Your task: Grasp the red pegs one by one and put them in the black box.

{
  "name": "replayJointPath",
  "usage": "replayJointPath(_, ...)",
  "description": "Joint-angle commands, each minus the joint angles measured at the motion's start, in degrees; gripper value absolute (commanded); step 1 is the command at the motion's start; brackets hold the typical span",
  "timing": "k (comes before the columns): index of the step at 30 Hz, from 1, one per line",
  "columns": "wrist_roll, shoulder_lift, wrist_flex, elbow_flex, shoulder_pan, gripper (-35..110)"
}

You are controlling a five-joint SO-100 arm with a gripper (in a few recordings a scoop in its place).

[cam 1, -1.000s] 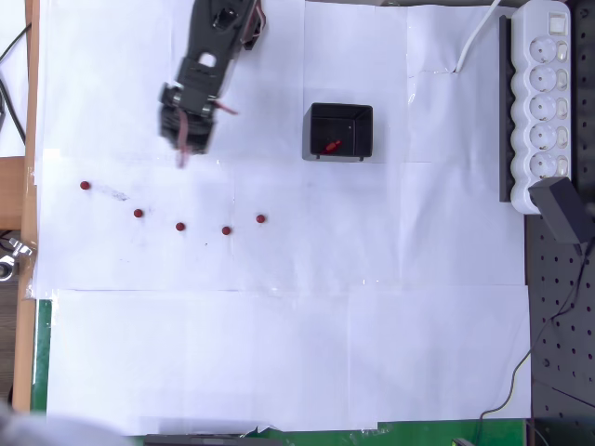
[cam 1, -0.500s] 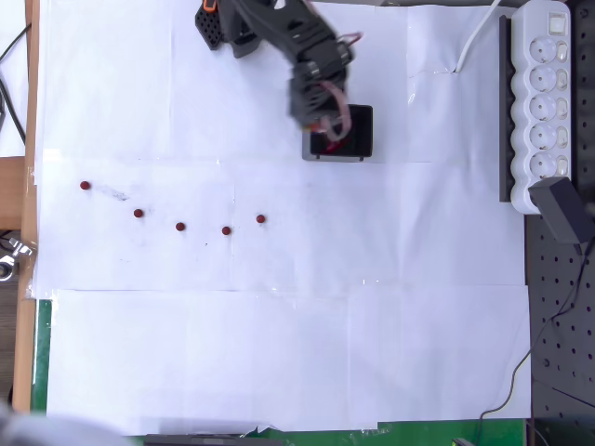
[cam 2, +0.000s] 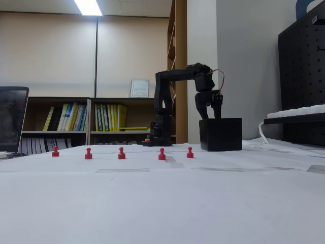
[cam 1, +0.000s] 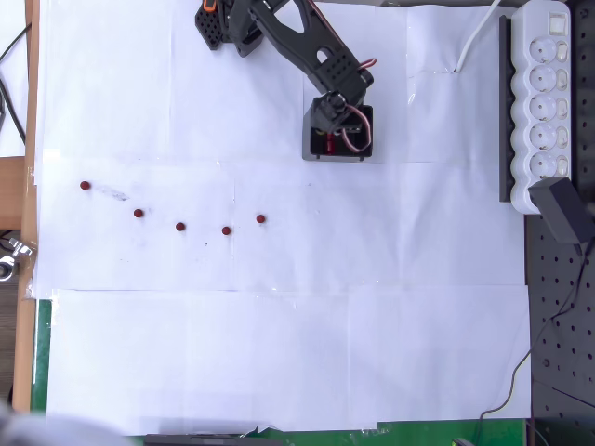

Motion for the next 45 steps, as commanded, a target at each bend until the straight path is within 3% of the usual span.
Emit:
replayJointPath(1,-0.18,-0.97,2.55,2.99,-0.26,28)
replayJointPath(10,2.90,-21.80,0.88,4.39,14.50,32)
replayJointPath(19,28.48,-37.09,-29.97,-40.08,31.29,32)
replayJointPath(23,37.00,-33.40,-46.05,-50.54,32.78,32)
replayJointPath(33,42.80,-15.29,-74.53,-52.65,31.90,29)
replayJointPath(45,43.42,3.52,-96.50,-51.24,32.61,29)
